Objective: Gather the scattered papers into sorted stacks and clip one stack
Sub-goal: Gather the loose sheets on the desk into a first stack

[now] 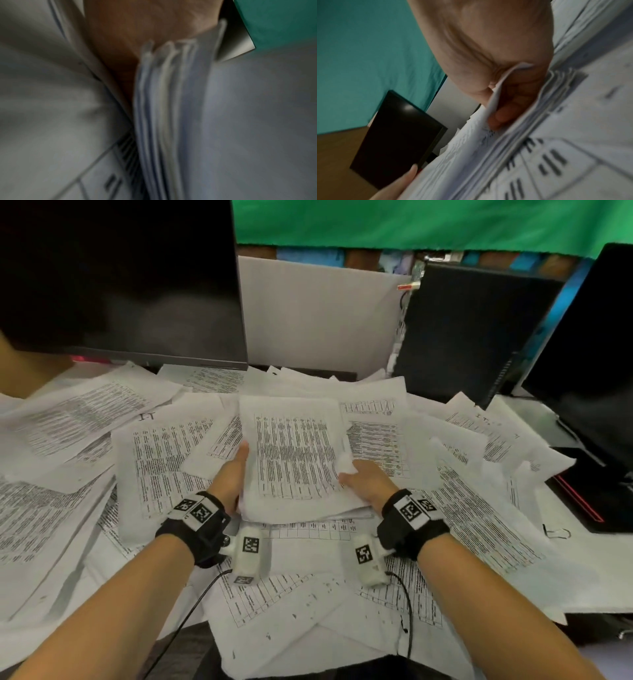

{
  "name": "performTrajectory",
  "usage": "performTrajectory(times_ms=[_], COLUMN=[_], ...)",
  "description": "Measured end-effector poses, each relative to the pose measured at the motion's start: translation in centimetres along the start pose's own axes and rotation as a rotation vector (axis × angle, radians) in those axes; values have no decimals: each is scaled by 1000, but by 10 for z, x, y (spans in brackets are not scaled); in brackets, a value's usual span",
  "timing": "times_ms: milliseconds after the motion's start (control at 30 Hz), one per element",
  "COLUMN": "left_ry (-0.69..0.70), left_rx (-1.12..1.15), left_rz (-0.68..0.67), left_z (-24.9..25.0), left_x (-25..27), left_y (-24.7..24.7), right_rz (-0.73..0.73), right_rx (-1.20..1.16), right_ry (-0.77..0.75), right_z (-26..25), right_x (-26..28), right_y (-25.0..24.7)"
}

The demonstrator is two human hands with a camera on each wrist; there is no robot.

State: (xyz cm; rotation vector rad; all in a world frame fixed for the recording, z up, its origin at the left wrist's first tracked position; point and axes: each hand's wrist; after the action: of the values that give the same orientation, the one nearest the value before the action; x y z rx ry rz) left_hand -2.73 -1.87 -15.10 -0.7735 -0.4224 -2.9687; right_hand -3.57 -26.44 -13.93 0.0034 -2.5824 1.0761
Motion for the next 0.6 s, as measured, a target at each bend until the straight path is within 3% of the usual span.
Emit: performTrajectory(times_ms=[67, 133, 200, 267, 333, 400, 467, 533, 600], left_ry=[-56, 0, 115, 164, 202, 218, 210, 188, 185], left_rx=[-40, -137, -254, -313, -328, -317, -278, -236, -237], left_rz=[19, 21, 18, 27, 15, 16, -3, -52, -56], left_z=[3, 4, 2, -1, 0, 0, 1, 0, 1], left_x=[4, 10, 8, 6, 7, 5, 5, 4, 4], left_y=[1, 5, 7, 6, 5, 3, 1, -2, -2], right_rz=[-68, -110, 86, 437, 651, 594, 366, 181, 211], right_rx=[-32, -129, -289, -453, -518, -668, -722, -599, -377], right_ry=[23, 62, 130, 318, 495, 461, 309, 230, 231], right_z=[-1, 1, 10, 27, 47, 61, 63, 58, 54], right_x=[-6, -9, -10, -10, -4, -6, -9, -10, -18], right_y=[-1, -10, -26, -48, -70, -81, -81, -76, -72])
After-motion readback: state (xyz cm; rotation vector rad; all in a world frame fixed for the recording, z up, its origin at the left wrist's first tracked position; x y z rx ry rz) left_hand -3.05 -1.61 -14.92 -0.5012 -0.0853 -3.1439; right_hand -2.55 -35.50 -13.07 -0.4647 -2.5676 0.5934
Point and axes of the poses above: each hand's wrist, its own x-axis away from the middle knuckle, its own y-axis out of the palm, z = x × y, and after that the axes turned 11 degrees about x, right-handed
